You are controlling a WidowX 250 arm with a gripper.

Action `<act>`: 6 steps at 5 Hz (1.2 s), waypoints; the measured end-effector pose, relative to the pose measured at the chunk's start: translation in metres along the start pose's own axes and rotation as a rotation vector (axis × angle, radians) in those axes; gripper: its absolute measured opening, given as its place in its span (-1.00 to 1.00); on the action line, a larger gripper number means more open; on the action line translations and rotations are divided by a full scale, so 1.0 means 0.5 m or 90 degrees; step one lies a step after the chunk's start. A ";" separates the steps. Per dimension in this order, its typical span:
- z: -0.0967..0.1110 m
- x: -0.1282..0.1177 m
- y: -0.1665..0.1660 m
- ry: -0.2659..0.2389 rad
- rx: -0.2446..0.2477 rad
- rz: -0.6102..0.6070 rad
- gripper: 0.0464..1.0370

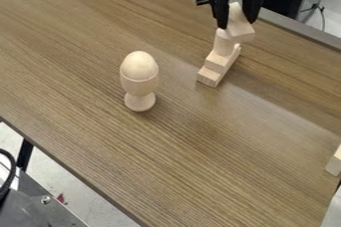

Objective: Put the block on top of the cylinder

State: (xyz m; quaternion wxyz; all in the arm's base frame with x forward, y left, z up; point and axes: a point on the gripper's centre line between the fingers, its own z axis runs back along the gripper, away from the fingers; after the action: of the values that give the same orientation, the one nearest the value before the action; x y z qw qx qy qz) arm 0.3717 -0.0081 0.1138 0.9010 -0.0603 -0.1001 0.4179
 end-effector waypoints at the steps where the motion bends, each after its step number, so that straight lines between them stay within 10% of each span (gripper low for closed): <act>1: -0.010 0.014 -0.002 0.007 0.001 0.005 -0.03; 6: -0.050 0.031 -0.003 0.024 0.015 0.007 -0.03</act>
State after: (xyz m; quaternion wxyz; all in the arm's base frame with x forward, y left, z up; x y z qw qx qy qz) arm 0.3884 0.0021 0.0920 0.9009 -0.0584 -0.0783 0.4230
